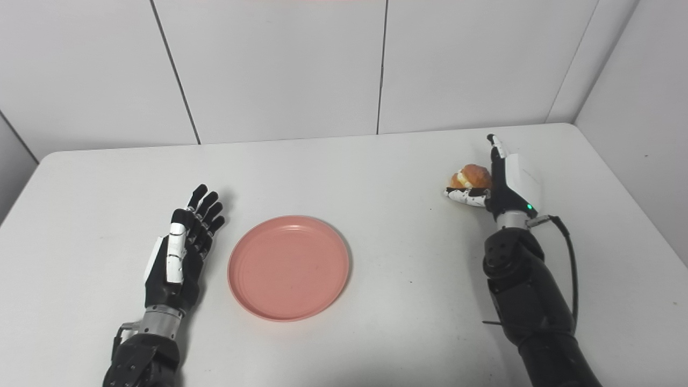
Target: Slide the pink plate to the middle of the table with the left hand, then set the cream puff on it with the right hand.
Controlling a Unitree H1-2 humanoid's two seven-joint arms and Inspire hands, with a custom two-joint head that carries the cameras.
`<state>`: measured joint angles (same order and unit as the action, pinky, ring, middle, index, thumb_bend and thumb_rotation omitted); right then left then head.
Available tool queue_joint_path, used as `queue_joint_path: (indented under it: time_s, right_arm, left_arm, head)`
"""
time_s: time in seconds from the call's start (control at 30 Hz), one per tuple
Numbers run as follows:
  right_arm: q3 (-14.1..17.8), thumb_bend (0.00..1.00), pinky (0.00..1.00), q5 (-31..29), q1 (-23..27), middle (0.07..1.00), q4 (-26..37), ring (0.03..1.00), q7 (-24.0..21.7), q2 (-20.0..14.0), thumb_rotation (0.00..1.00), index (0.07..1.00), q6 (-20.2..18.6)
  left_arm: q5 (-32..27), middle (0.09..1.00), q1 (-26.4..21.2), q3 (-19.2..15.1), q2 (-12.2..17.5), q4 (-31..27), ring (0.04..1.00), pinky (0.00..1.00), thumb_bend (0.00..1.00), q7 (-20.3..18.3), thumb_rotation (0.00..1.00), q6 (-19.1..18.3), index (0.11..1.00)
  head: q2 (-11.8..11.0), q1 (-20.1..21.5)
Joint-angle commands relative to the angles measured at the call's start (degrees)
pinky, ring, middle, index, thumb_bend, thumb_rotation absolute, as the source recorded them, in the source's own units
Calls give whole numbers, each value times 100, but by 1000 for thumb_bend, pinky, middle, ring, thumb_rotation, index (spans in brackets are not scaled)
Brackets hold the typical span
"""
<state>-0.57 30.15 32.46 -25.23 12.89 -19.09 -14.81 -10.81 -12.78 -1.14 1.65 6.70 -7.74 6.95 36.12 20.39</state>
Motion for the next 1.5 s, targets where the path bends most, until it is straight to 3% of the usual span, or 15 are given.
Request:
queue_joint_path:
  time_s: [0.0,0.1,0.13,0.17,0.2,0.23,0.3,0.37,0.43,0.63,0.77,1.07,1.23,1.4,1.47]
  right_arm:
    - [-2,699,741,-55,190,922,267,870,-103,-153,135,901,-83]
    - [8,684,698,-100,171,897,324,832,-174,-143,117,884,-155]
    - [17,666,594,-117,164,820,337,736,-168,-133,53,864,-158]
    - [27,607,395,-125,155,639,357,523,-134,-114,13,846,-169]
    - [56,596,362,-155,140,608,392,487,-83,-84,10,843,-148]
    - [74,569,232,-177,130,527,416,344,-47,-66,4,818,-134]
    - [64,553,180,-154,110,487,447,291,39,-53,0,777,-85]
    - [35,521,334,-135,100,527,474,403,61,-62,0,681,-82]
    - [14,517,360,-121,100,535,493,416,68,-71,0,650,-107]
    - [2,524,148,6,107,502,568,401,241,-33,0,557,-215]
    - [31,517,152,19,124,497,604,417,357,8,0,491,-229]
    - [118,516,128,-174,119,497,937,412,558,171,0,484,153]
    - [61,501,173,-314,72,441,1181,331,564,249,0,535,559]
    - [-66,514,130,-329,-19,493,1559,407,498,428,0,487,837]
    - [-139,505,198,-377,-54,463,1673,361,440,507,0,531,977]
  left_arm:
    - [-11,959,95,-1,51,6,959,953,567,-78,1000,103,937]
    - [-13,958,99,7,48,-21,957,950,568,-73,1000,41,934]
    - [-18,961,106,11,48,-42,961,957,562,-75,1000,18,938]
    - [-24,961,110,11,48,-40,963,961,557,-82,1000,27,940]
    - [-19,961,108,14,48,-25,963,962,557,-86,1000,46,940]
    - [-14,961,105,15,49,-9,962,961,557,-88,1000,64,942]
    - [-21,962,97,20,58,4,963,961,557,-110,1000,70,944]
    - [-54,963,94,13,48,8,964,963,563,-116,1000,65,941]
    - [-64,962,97,7,35,6,964,962,560,-104,1000,70,940]
    - [-46,967,92,46,77,11,969,972,560,-168,1000,28,951]
    - [-59,973,103,52,81,-22,974,979,550,-190,1000,-13,958]
    - [-23,976,113,115,128,-24,979,990,535,-264,1000,-14,965]
    - [-22,973,131,141,121,-57,974,994,528,-271,1000,-5,962]
    - [17,979,142,185,129,-112,984,1000,539,-293,1000,-57,969]
    - [53,983,153,211,119,-159,987,1000,547,-270,1000,-94,971]
  head:
    - [-2,-4]
    - [-4,-9]
    - [-4,-9]
    - [-4,-9]
    - [2,-21]
    - [2,-21]
    - [4,-22]
    - [-2,-22]
    - [-2,-22]
    - [0,-27]
    - [7,-30]
    - [23,-74]
    - [55,-198]
    - [63,-295]
    - [70,-338]
